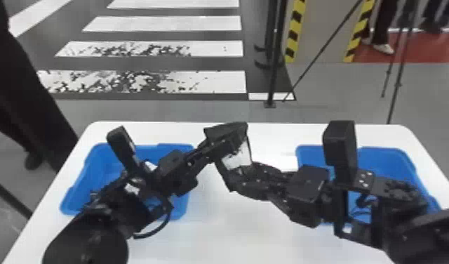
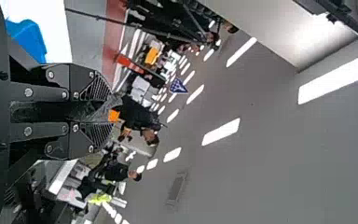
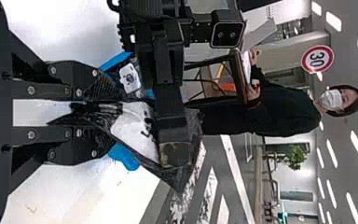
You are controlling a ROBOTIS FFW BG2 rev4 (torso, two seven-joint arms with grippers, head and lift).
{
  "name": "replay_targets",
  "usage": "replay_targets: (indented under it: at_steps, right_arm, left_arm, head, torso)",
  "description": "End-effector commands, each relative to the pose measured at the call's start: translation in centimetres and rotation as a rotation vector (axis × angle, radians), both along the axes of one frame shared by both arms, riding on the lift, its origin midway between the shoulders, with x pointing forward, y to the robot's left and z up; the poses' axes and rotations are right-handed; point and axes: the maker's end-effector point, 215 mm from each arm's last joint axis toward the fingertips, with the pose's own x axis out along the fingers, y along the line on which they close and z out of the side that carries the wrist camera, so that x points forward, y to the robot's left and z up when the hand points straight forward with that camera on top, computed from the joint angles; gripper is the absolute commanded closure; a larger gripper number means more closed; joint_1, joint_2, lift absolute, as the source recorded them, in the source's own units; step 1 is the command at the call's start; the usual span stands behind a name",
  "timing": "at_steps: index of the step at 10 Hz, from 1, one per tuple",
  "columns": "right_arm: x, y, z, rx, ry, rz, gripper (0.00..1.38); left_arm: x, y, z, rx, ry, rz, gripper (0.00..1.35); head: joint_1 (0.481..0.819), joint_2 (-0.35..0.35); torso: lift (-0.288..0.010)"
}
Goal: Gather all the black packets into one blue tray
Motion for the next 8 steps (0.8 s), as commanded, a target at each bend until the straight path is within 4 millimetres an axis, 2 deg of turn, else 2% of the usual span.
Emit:
replay_targets:
  at_steps: [1,2,4,5,7,8]
  right_arm:
    - [0.5,-1.5,-1.9,0.037,0.063,-0.032,0.16]
    - [1.5,-3.8,-3.3,0.072,0.09,-0.085,0.03]
    - [2.8,-8.7,-4.8,0.125,0.099,-0.195,0.19]
    - [2.6,-10.3,-5.6,0.17,0.112,-0.251,0.21]
    - [1.4,-14.4,-7.3,0.17,0.135,-0.384,0.21]
    - [1.0,-14.5,-7.8,0.17,0.149,-0.387,0.21]
  left_arm:
    - [0.1,1.1,0.1,0.005,-0.029,0.035,1.21]
    - [0.3,2.7,-0.1,0.008,-0.038,0.074,1.21]
    - [0.7,7.9,-1.6,0.026,-0.038,0.189,1.21]
    - [1.1,11.4,-2.6,0.074,-0.036,0.26,1.21]
    - [2.5,17.4,-3.3,0.243,-0.073,0.379,1.21]
    - [3.4,20.3,-4.8,0.346,-0.064,0.431,1.21]
  head:
    - [0.695,0.047]
    - [0.695,0.051]
    - [0.695,0.037]
    - [0.695,0.033]
    - [0.695,0.056]
    - [0.695,0.068]
  torso:
    - [-0.11]
    - [-0.11]
    - [-0.11]
    - [-0.11]
    - [-0.11]
    - [-0.11]
